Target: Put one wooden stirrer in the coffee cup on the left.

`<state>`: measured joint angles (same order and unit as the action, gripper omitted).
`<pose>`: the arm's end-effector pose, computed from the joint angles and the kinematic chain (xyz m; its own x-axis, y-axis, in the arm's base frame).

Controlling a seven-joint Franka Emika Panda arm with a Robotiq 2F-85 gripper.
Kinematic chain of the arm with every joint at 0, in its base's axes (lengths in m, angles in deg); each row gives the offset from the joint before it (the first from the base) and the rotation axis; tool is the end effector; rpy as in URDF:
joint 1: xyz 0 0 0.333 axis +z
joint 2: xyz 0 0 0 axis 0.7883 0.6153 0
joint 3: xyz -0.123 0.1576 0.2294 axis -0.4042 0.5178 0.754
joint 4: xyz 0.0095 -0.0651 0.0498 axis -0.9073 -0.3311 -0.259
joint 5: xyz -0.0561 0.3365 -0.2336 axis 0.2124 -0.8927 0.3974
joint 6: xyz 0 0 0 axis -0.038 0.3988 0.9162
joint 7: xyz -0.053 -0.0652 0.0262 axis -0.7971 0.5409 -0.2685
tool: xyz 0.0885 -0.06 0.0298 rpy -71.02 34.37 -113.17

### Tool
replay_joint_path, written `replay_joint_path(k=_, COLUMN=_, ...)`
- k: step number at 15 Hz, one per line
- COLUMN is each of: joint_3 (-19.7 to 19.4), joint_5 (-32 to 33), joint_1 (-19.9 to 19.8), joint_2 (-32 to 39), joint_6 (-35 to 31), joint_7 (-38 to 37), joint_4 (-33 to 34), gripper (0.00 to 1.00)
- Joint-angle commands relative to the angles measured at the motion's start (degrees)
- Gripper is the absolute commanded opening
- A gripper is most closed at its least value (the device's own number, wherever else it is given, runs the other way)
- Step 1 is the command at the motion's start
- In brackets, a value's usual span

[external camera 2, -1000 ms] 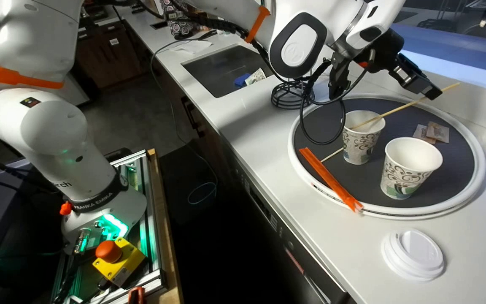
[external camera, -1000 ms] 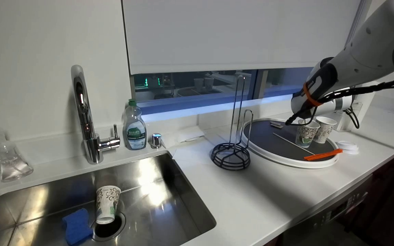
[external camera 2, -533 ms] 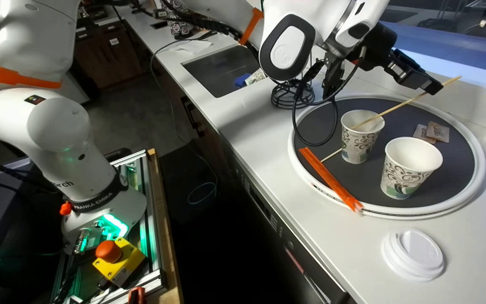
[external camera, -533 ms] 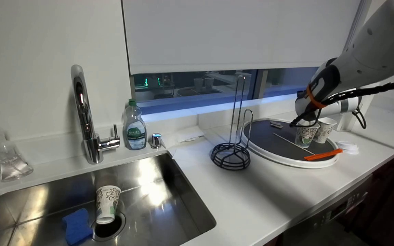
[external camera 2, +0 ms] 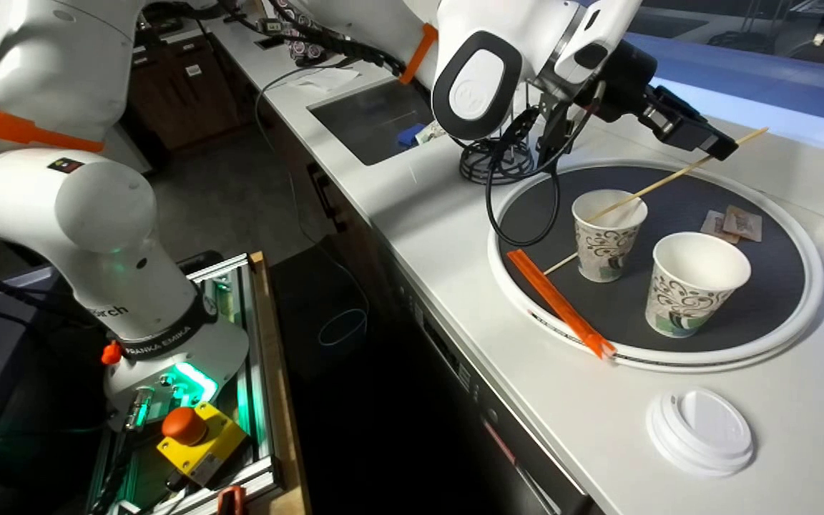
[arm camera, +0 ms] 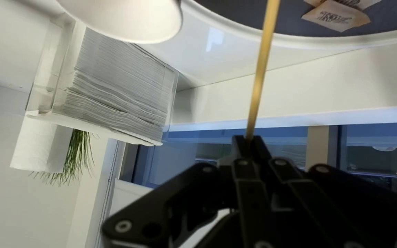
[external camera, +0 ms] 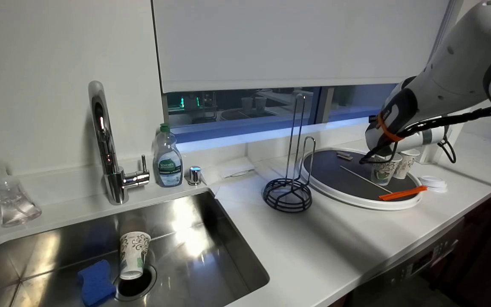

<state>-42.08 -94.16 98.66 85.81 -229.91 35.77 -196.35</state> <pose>0.6135 -0.1751 0.3256 0.4610 -0.2366 0.8553 -0.6476 -0.7486 0.1419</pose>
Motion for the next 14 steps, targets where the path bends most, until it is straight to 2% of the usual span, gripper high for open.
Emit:
replay_joint_path(k=1, joint_3=-0.99, joint_5=-1.88, joint_1=1.33, joint_2=3.6, joint_6=-0.59, joint_7=-1.93, joint_4=-0.65, gripper=0.02)
replay_joint_path(k=14, joint_3=-1.21, joint_5=-3.87, joint_1=0.71, joint_2=8.2, joint_6=0.22, joint_7=-3.55, joint_4=0.2, gripper=0.02)
